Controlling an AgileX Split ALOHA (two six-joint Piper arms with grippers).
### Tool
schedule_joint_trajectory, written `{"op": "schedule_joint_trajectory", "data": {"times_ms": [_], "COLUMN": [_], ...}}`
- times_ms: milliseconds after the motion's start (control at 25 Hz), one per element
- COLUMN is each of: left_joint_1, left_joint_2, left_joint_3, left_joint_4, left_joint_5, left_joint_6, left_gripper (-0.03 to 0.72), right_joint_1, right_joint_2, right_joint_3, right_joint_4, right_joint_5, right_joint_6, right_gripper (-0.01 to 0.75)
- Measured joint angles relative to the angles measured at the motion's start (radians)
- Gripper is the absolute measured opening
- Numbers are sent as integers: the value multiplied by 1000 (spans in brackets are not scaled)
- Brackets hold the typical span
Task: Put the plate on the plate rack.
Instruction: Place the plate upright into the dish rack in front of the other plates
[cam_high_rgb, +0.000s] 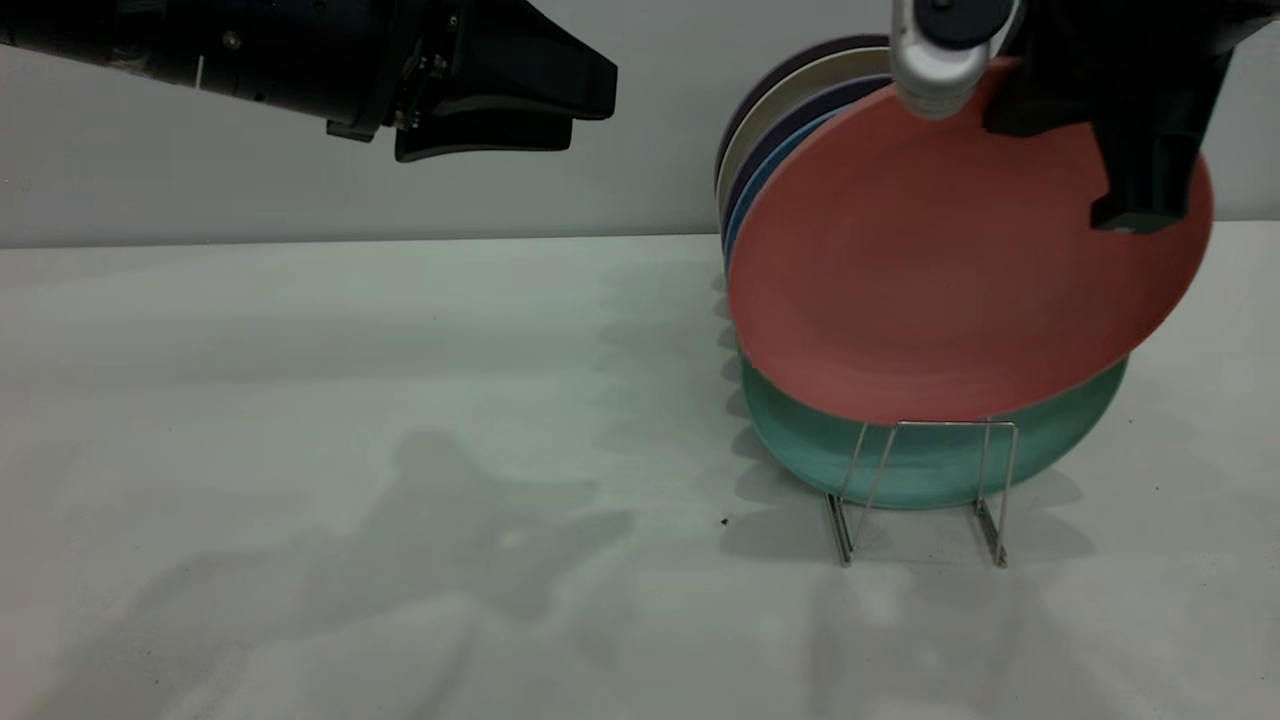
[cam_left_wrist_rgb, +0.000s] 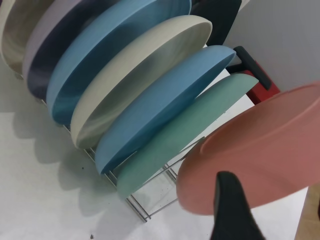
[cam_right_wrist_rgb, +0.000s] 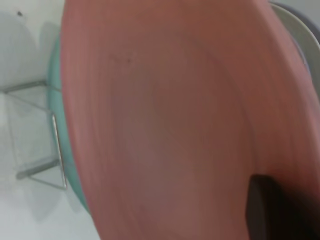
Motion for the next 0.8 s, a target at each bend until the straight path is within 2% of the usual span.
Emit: {"op": "schedule_joint_trajectory", "data": {"times_ms": [800], "left_joint_1": [0], "left_joint_2": [0], "left_joint_3": [0], "left_joint_4": [0], "left_joint_5": [0], "left_joint_6": [-2], "left_gripper": [445], "right_joint_1": [-12], "right_joint_2": [117], "right_joint_3": [-1], "right_joint_4": [-6], "right_joint_5": [-36], "right_joint_6": [19], "right_gripper": [64]}}
